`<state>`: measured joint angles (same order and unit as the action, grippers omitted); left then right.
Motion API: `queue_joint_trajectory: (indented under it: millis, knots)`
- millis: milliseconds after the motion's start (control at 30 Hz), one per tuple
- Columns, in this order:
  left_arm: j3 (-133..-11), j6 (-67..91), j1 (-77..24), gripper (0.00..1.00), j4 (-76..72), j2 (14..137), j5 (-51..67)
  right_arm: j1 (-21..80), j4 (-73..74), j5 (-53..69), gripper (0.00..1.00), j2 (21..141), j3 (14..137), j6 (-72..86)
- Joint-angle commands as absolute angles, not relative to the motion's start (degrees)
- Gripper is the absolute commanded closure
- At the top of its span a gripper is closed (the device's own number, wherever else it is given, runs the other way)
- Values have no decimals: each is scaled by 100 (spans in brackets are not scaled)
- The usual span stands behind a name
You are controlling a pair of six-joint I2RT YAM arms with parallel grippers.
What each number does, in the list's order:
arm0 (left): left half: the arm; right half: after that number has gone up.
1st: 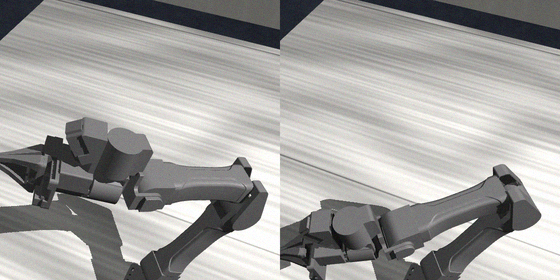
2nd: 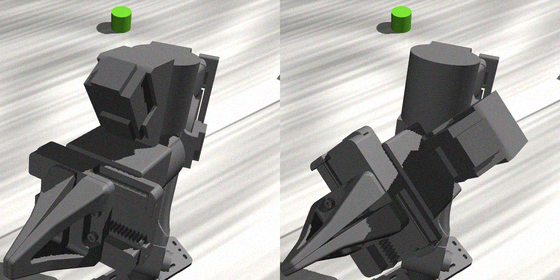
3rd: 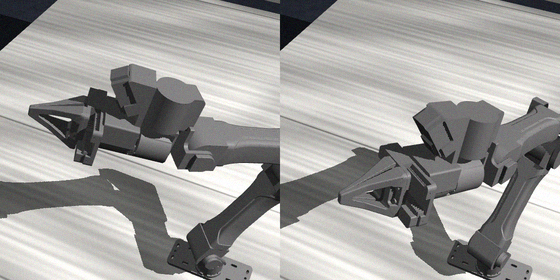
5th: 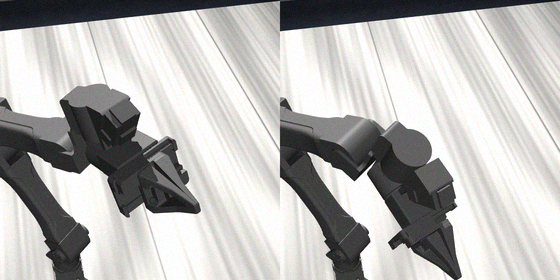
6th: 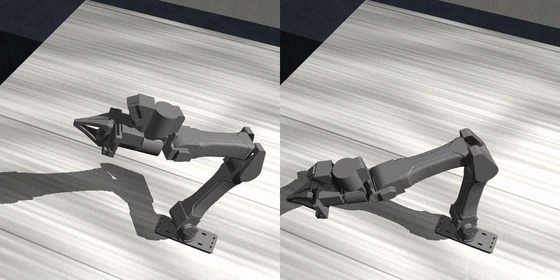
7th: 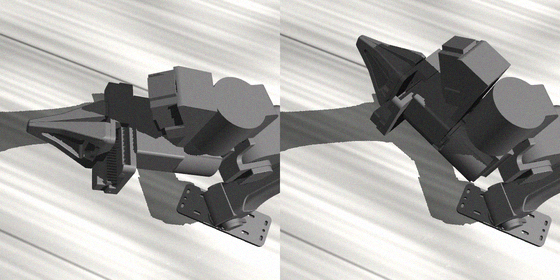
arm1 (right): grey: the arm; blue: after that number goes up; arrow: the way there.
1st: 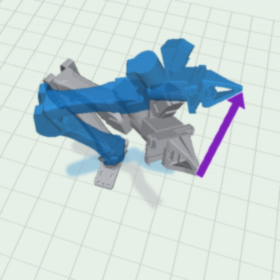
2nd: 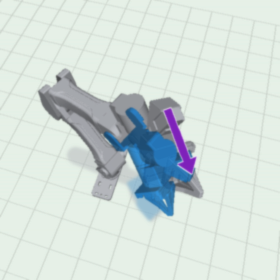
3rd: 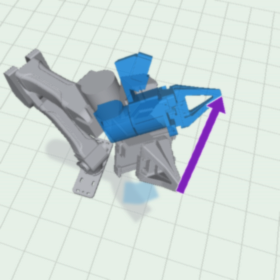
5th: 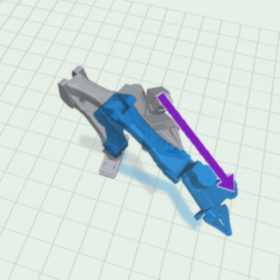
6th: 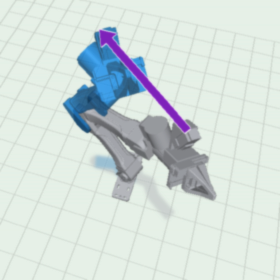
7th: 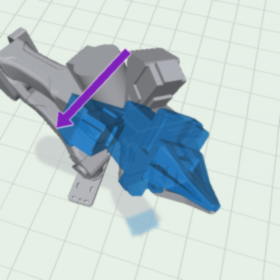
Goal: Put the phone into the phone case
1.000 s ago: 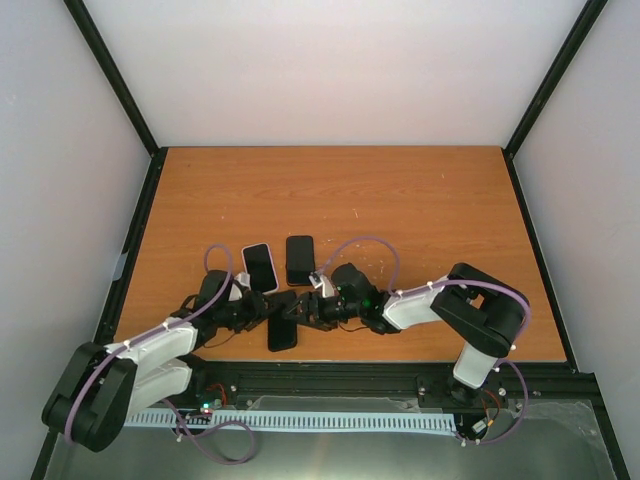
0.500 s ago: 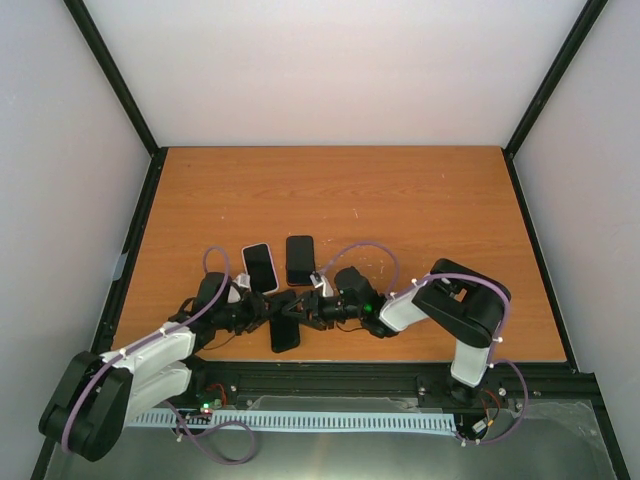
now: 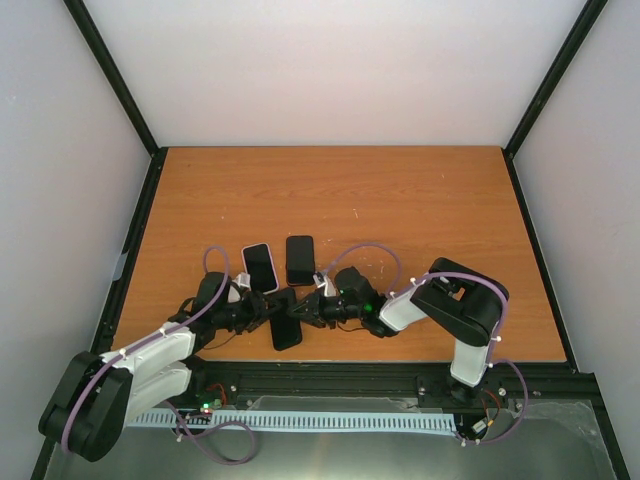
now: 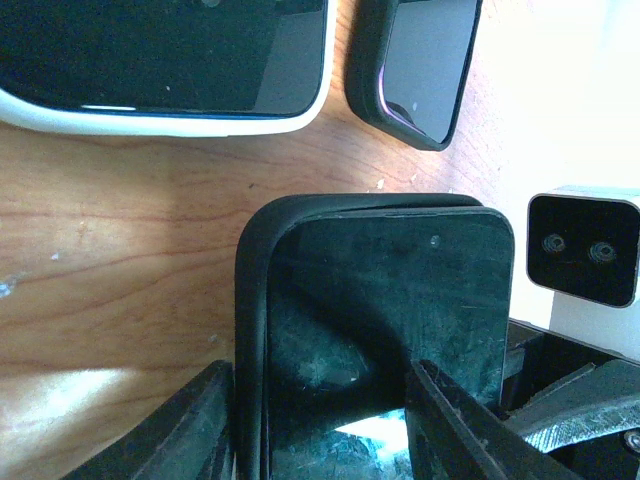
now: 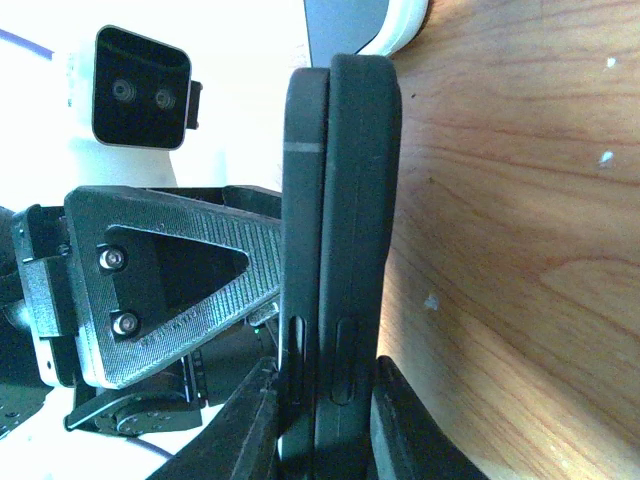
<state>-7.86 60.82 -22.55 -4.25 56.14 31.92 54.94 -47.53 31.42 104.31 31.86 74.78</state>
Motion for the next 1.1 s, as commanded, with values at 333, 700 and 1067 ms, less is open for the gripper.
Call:
queue_joint_trajectory:
  millis: [333,700,1067]
  knots:
    - [-800,6092,-2316,53,-614,5669,3490,5510,-6109,3131,67,10376,3122,7727]
    - [-844,6068,-2316,50,-662,5780,3511,5509,-6529,3135,76,10516,3034,7877]
    - [-988,6019,-2313,50,-451,5619,3533,5457,-5866,2958,91,10341,2970,7554]
